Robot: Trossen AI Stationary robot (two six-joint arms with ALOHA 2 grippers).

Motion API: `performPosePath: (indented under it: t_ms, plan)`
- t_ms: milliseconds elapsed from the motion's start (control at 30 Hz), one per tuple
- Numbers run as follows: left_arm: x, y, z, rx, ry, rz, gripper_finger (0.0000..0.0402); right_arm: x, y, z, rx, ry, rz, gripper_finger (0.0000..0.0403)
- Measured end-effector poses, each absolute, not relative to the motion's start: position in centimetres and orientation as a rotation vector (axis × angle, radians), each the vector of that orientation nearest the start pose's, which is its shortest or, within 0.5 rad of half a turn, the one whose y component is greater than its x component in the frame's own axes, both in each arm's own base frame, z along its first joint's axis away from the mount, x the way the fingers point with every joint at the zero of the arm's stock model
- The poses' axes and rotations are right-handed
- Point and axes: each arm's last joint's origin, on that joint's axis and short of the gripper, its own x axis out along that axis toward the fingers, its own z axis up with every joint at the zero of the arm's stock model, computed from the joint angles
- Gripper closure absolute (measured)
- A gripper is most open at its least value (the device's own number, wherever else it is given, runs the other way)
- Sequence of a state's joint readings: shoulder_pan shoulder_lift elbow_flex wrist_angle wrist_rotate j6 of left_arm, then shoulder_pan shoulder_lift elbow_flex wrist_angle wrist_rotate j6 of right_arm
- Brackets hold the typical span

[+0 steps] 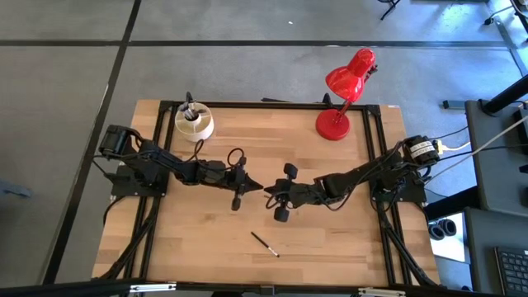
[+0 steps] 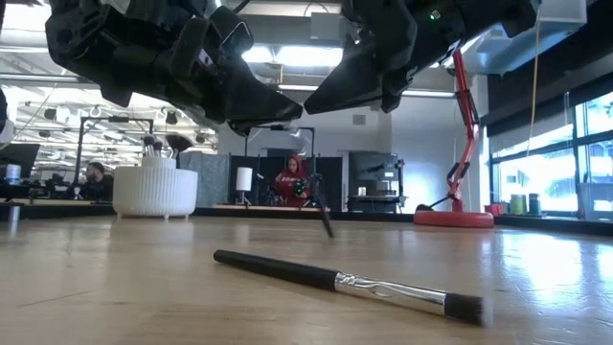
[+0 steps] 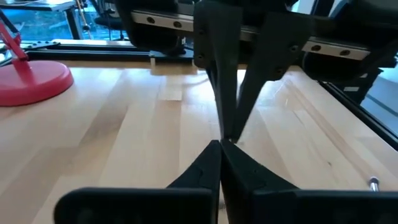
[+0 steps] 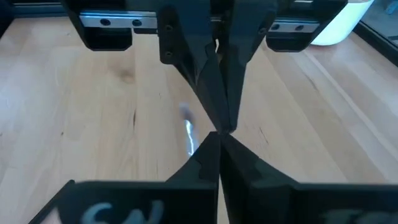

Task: Put items in baskets/containers
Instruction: Put the eyeshadow brush into the organizer, then put the eyeshadow brush into the white pen holder

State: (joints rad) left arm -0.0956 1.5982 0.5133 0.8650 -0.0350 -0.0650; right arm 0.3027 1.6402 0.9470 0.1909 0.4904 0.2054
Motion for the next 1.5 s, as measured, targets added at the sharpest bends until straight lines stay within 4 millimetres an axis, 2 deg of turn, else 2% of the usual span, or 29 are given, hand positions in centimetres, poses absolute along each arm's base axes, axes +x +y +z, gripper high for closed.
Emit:
performPosePath:
  t_ms: [200,333,500,667,867,967,1233,1500]
  plan:
    - [28.8,-2.7,15.7,-0.052,0.224,-0.052,0.04,33.5,9.0,21.1,-0.004,0.439,-0.255,0.0397]
    - [28.6,-2.5,15.0,-0.085,0.299,0.008,0.0398,33.1,8.5,20.5,-0.006,0.499,-0.328,0.0395]
    - [27.5,-2.5,13.0,-0.212,0.549,0.039,0.0387,31.9,7.1,18.8,0.062,0.681,-0.443,0.0362]
    - [25.8,-2.8,11.0,-0.304,0.818,0.1,0.0337,31.0,6.4,18.0,0.094,0.756,-0.551,0.0332]
    - [25.6,-4.1,11.0,-0.274,0.832,0.052,0.0264,31.0,6.4,18.1,0.096,0.748,-0.563,0.032]
    - [25.5,-4.5,11.0,-0.265,0.847,0.002,0.0244,31.0,6.4,18.0,0.098,0.749,-0.564,0.0322]
    - [25.3,-4.6,10.9,-0.307,0.871,0.016,0.0256,31.0,6.4,18.0,0.096,0.753,-0.557,0.0321]
    - [25.8,-5.0,11.3,-0.472,0.893,-0.068,0.0263,31.0,6.5,18.0,0.1,0.759,-0.548,0.0321]
